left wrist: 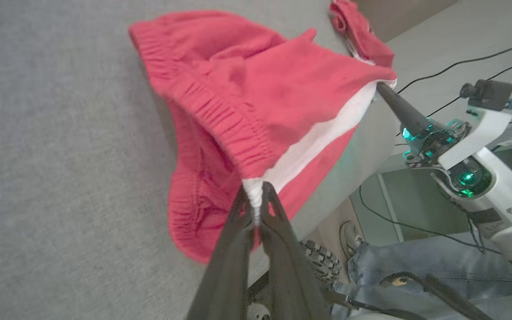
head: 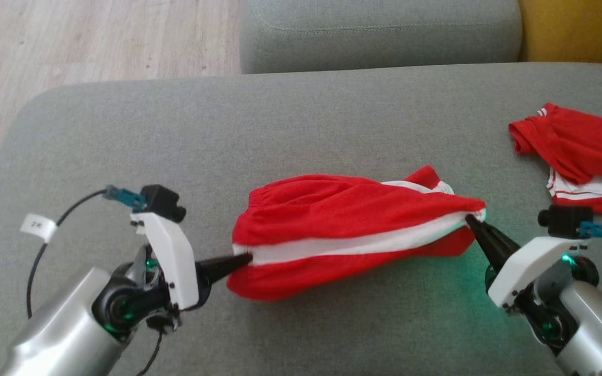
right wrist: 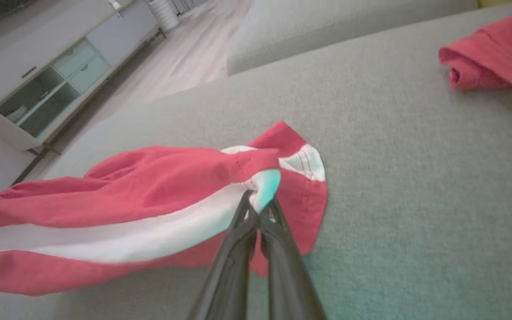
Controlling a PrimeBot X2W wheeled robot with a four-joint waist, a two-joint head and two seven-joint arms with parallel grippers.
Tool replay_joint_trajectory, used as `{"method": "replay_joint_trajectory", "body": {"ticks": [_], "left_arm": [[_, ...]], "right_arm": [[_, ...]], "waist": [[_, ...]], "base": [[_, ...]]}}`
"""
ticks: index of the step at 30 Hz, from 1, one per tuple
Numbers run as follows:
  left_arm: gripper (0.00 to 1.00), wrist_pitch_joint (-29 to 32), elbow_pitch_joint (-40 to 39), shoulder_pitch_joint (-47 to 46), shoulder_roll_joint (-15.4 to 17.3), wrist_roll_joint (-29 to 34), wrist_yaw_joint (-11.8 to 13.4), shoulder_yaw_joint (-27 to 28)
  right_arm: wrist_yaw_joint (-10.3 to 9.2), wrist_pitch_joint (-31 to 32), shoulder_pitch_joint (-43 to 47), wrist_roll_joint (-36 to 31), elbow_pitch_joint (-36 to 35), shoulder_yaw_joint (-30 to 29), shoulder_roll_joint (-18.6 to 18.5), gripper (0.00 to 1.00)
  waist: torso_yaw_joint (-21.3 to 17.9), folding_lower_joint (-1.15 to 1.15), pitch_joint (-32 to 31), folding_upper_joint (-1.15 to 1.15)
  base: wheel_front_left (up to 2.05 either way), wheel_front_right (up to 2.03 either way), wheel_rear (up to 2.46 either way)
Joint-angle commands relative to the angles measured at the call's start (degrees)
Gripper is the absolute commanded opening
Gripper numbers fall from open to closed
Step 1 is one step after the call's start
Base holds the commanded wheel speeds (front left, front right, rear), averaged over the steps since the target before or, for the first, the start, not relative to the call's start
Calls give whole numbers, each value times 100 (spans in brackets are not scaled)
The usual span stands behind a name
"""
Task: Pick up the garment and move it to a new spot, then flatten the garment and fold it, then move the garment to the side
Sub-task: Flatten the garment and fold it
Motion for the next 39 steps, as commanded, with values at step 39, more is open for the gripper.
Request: {"method": "replay_joint_trajectory", "body": {"ticks": [39], "left_arm": [[0,-3154,3743,-6752,-1516,1729,93,831]], "right_arm": [[42,-590,-6828,1012,666,581,-628,0]], "waist": [[61,0,2464,0]], "base": [[0,0,0]]}}
